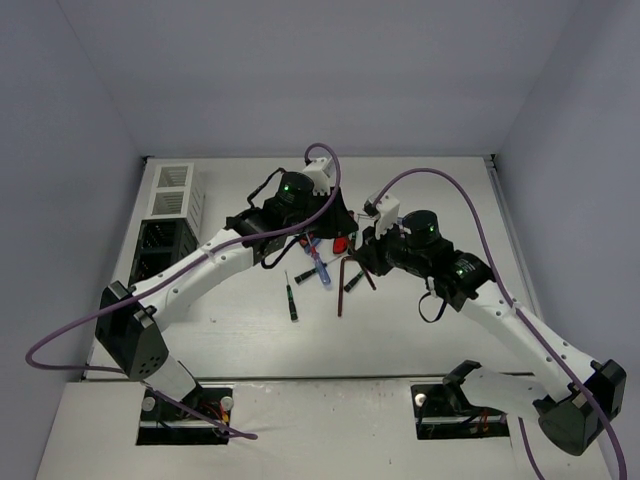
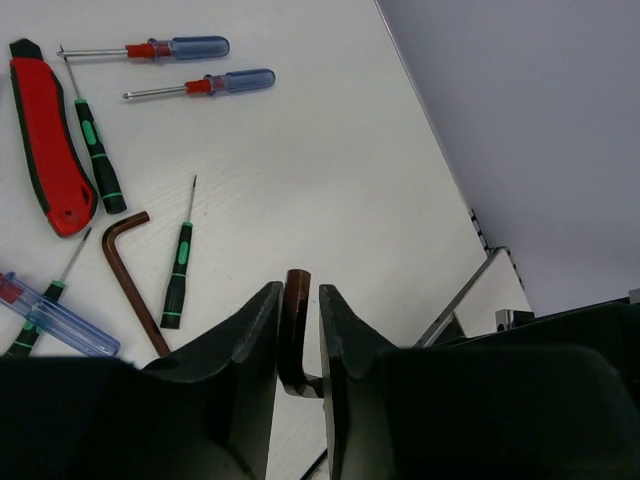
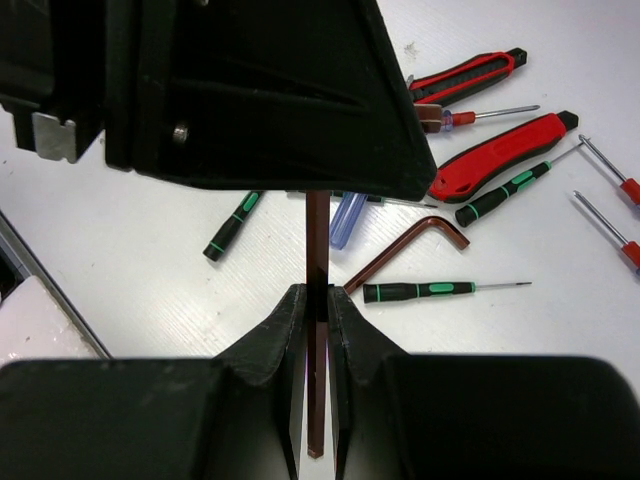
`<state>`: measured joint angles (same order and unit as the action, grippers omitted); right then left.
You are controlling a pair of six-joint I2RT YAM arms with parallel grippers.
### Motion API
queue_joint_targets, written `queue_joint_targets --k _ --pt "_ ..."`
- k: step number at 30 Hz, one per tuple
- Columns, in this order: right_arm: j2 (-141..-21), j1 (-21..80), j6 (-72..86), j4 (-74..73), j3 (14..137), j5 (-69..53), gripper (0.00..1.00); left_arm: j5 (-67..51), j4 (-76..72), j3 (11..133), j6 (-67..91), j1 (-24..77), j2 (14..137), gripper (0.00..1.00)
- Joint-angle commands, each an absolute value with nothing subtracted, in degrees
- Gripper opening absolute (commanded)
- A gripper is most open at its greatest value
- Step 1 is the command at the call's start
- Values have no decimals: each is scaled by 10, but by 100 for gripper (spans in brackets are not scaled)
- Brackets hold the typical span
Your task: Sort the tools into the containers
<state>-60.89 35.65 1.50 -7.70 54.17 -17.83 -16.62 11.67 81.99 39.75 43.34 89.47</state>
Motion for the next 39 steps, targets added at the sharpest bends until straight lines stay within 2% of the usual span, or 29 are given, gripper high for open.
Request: queue_joint_targets --k 1,2,3,6,7,9,11,14,18,23,27,32,39 --pt "-615 363 21 -23 565 -180 0 -171 80 840 412 437 871 10" --pt "-616 363 21 -22 564 -179 0 -171 83 840 411 437 868 2" --pt "-616 364 21 -22 564 -178 0 -171 85 837 409 436 865 0" --pt "-615 365 22 -21 564 -174 2 -163 89 830 403 435 853 0" --pt "-615 365 23 -21 564 -172 7 -159 92 827 402 434 845 0" --pt "-615 365 25 -21 565 -173 35 -146 103 825 394 427 836 0" --pt "-612 365 28 -22 565 -170 52 -133 123 826 374 416 823 0" --pt "-605 365 35 -21 563 -155 60 -116 177 828 342 384 789 0" --pt "-589 365 43 -23 551 -136 63 -101 243 819 302 289 727 0" --pt "-577 365 55 -21 526 -127 63 -38 349 819 217 119 634 0" --pt "-577 365 61 -20 507 -132 63 3 373 802 174 3 588 0" --pt "-573 365 65 -21 490 -140 63 134 346 772 138 -38 586 0" --pt "-551 365 69 -21 466 -151 63 142 282 732 146 -101 618 0"
